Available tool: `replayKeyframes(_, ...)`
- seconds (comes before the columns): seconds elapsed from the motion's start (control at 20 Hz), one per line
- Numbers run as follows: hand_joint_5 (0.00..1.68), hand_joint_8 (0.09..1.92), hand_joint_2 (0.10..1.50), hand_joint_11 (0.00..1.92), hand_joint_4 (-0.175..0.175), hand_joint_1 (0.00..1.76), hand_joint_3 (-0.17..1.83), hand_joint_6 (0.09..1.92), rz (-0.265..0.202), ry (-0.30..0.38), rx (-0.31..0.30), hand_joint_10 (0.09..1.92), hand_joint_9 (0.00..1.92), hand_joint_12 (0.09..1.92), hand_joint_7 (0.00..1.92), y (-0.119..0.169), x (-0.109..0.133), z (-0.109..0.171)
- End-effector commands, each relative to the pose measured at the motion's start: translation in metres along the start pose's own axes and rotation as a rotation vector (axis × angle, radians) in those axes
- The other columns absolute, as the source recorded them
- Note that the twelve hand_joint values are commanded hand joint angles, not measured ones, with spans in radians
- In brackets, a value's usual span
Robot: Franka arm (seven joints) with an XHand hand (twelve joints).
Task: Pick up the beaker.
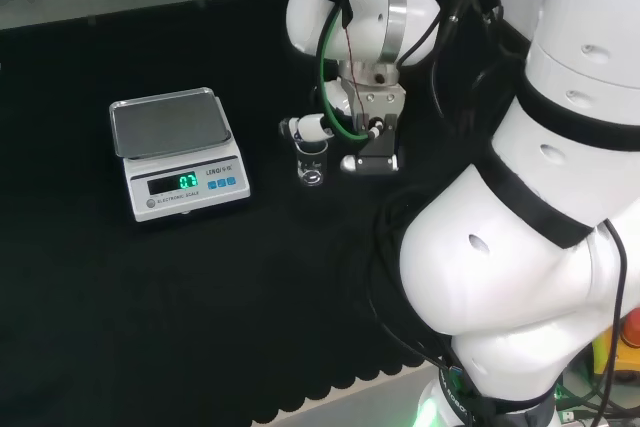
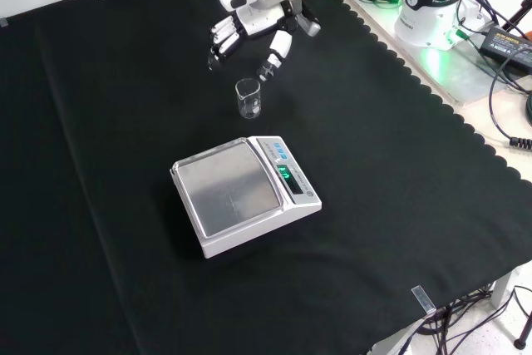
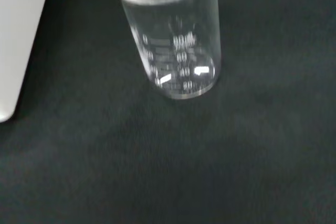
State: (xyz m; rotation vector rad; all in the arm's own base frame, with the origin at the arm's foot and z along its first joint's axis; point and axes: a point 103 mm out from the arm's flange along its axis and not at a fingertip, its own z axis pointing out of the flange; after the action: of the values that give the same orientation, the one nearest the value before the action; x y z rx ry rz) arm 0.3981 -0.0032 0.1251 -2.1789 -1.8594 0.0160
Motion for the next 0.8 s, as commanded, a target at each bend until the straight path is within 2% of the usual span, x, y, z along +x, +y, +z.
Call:
replayKeyframes(0.05, 0.37, 0.83, 0.91, 0.14, -0.033, 0.29, 0.2, 0.09, 0.003, 0.011, 0.045, 0.9, 0.27, 1.54, 0.14, 0.002, -0.006, 0.029)
replayKeyframes(0.45, 0.37, 0.84, 0.91, 0.14, -0.033, 0.29, 0.2, 0.09, -0.002, 0.038, 0.077, 0.9, 0.28, 1.54, 0.14, 0.008, -0.002, 0.044)
replayKeyframes(0.8, 0.37, 0.84, 0.91, 0.14, -0.033, 0.29, 0.2, 0.09, 0.014, 0.056, 0.101, 0.9, 0.28, 1.54, 0.14, 0.011, -0.01, 0.058)
